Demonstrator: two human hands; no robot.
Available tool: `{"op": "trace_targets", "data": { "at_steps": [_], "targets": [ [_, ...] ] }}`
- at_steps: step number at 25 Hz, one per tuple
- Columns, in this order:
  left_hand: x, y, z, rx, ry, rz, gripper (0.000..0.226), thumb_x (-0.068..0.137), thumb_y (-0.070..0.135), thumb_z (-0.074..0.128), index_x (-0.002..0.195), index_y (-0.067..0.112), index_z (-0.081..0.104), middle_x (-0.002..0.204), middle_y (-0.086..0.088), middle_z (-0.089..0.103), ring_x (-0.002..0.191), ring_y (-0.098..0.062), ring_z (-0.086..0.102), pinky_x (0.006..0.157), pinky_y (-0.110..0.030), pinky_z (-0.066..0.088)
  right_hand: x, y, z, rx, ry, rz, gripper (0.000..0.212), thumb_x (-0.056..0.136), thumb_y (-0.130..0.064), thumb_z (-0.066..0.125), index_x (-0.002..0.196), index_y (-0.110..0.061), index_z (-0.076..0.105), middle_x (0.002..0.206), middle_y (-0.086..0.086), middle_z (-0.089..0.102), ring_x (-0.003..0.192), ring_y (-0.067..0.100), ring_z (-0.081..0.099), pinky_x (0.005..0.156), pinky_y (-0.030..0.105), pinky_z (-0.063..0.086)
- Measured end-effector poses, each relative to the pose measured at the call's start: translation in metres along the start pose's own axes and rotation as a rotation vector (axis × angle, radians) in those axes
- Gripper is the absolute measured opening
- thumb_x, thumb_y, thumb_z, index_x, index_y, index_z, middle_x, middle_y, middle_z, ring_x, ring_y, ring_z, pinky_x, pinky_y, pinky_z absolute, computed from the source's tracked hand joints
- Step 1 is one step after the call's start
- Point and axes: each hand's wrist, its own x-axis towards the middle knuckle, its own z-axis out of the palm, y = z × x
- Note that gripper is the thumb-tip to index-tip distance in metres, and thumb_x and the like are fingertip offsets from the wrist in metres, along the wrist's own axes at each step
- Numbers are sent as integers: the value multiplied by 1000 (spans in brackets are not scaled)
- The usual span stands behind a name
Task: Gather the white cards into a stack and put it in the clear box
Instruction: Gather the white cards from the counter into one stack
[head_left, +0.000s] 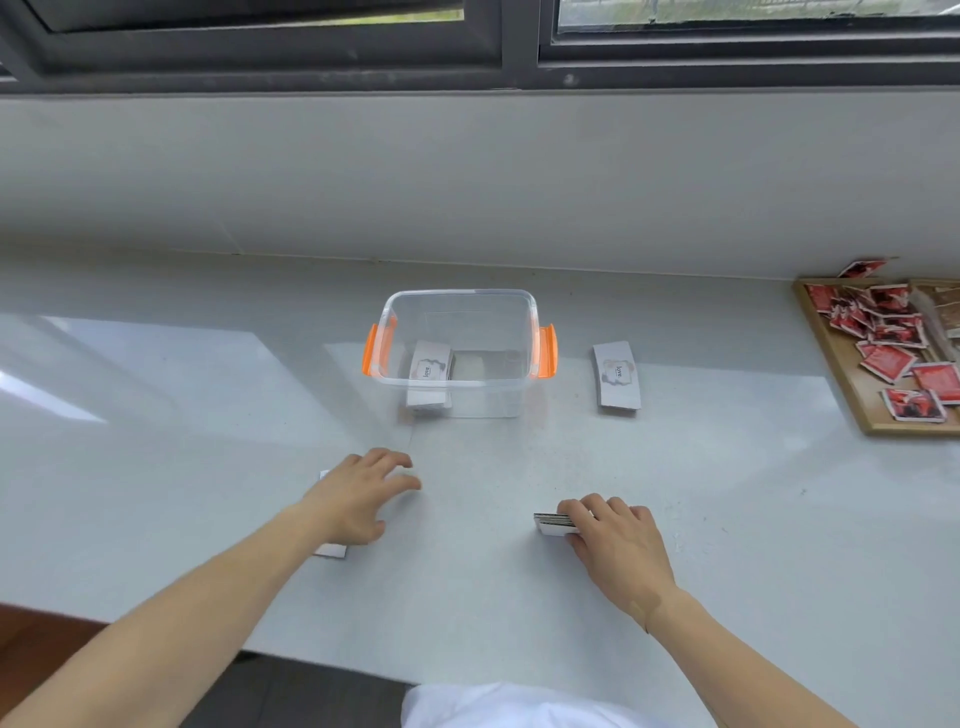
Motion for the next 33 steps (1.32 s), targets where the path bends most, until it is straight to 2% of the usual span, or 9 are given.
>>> {"op": "trace_targets", "data": {
  "at_steps": [4,6,12,16,18,21,27,30,33],
  "targets": [
    [-25,-44,2,224,-141,16,89,71,12,54,144,45,17,160,5,7,145,-26,12,110,-38,31,1,2,-1,-1,3,5,23,92,-26,58,114,-31,57,107,-9,64,96,23,60,95,45,39],
    [-30,-52,8,251,-156,18,86,76,12,59,142,45,16,161,5,7,146,-25,12,110,-36,31,1,2,-1,-13,-9,7,23,94,-27,55,116,-32,55,110,-10,63,100,22,59,99,44,36],
    [-25,-57,11,316,-146,-13,75,75,41,78,134,28,34,153,4,23,143,-24,18,106,-34,34,2,4,-2,7,-24,0,27,96,-28,48,123,-35,50,124,-14,56,123,18,48,102,40,32],
    [-19,-53,5,295,-126,-52,65,82,55,66,127,18,38,126,2,50,126,-21,41,100,-34,38,1,1,-3,-29,-59,2,38,96,-30,48,133,-34,43,144,-12,44,145,23,25,110,43,27],
    [-16,-43,1,194,-107,-91,43,93,44,58,123,19,39,119,2,52,114,-22,46,90,-34,42,-1,0,-5,-30,-73,1,46,92,-32,55,137,-32,43,152,-7,39,147,27,19,113,48,26],
    [-4,-17,-9,-181,18,-169,17,97,16,48,108,25,40,111,5,52,105,-22,48,76,-35,43,-2,1,-4,-52,-105,-4,58,92,-39,53,145,-35,29,158,-8,26,149,27,9,116,47,19],
    [33,70,-23,-542,307,-136,24,96,5,45,114,20,50,112,0,55,103,-23,53,80,-46,49,-7,1,0,-42,-80,4,72,92,-37,48,151,-39,6,161,-9,18,150,25,7,117,45,18],
    [50,110,-26,-631,324,-91,24,95,5,45,113,16,55,113,-5,56,103,-27,55,83,-47,48,-7,1,0,-53,-84,8,81,90,-37,51,151,-38,-2,164,-6,8,150,26,7,117,46,20],
    [61,141,-26,-712,292,7,33,94,-2,43,117,13,60,113,-11,58,108,-28,54,93,-42,44,-7,0,-2,-67,-61,7,86,84,-37,62,153,-35,10,164,-1,11,148,31,16,114,49,28]
  ]
}}
